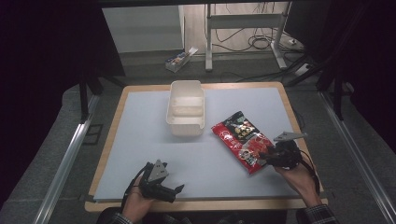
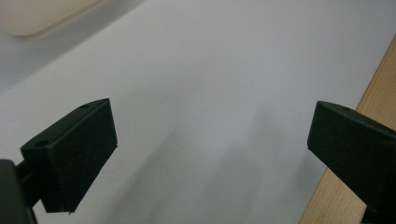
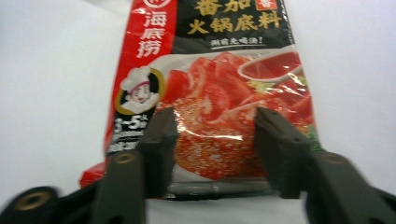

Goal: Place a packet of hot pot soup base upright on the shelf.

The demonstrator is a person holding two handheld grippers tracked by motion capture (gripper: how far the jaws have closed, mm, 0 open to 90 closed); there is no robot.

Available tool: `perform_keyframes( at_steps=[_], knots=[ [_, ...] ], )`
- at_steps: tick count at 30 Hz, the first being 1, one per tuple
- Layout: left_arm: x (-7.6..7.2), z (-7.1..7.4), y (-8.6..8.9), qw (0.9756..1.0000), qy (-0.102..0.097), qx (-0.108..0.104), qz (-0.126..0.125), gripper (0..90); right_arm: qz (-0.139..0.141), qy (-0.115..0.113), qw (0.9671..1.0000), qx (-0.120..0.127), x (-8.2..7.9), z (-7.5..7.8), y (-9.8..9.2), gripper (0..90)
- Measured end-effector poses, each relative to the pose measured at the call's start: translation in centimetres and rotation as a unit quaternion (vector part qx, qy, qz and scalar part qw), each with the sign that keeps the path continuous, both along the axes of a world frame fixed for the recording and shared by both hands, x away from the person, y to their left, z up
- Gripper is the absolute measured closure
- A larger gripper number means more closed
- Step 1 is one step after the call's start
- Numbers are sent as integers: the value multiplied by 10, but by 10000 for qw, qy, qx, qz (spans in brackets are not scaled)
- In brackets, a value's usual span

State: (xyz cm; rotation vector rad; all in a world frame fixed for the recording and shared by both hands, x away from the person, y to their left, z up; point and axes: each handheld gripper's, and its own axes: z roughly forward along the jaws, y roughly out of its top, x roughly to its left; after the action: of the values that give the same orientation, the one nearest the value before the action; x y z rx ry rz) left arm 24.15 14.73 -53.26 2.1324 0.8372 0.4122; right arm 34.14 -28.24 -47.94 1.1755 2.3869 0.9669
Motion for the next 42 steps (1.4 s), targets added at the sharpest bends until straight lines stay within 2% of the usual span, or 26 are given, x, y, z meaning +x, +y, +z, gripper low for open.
perform_keyframes(
  at_steps=[2, 5, 7, 9, 10, 13, 17, 22, 25, 32, 35, 42],
  knots=[
    [0, 0, 0, 10000, 5, 2, 3, 12, 34, -26, 10000, -86, 6, 0, -3, 601],
    [0, 0, 0, 10000, 2, 25, -4, 12, -25, -50, 9998, -185, 12, 1, -5, 643],
    [0, 0, 0, 10000, 2, 24, 3, 12, -103, -93, 9996, -238, 17, 1, -7, 701],
    [1, 0, 0, 10000, 4, 24, 9, 12, -148, -139, 9993, -304, 22, 2, -9, 769],
    [1, 0, 0, 10000, 9, 24, 10, 12, -221, -222, 9988, -381, 28, 2, -12, 838],
    [1, 0, 0, 10000, 9, 34, 0, 12, -332, -232, 9983, -431, 34, 2, -16, 873],
    [1, -1, 0, 10000, 10, 36, 2, 13, -604, -192, 9966, -531, 53, -4, -28, 883],
    [1, -1, 0, 10000, 9, 39, 7, 13, -777, -167, 9946, -674, 63, -11, -36, 882],
    [1, -1, 0, 10000, 8, 40, -2, 13, -812, -23, 9942, -700, 68, -17, -40, 882],
    [0, 0, 0, 10000, 5, 43, -10, 14, -380, 374, 9976, -452, 68, -26, -36, 879],
    [0, 0, 0, 10000, 7, 51, -15, 14, -339, 301, 9972, -593, 65, -26, -32, 883],
    [0, 0, -1, 10000, 36, -2, -8, 15, -263, 328, 9977, -537, 53, -27, -30, 885]
  ],
)
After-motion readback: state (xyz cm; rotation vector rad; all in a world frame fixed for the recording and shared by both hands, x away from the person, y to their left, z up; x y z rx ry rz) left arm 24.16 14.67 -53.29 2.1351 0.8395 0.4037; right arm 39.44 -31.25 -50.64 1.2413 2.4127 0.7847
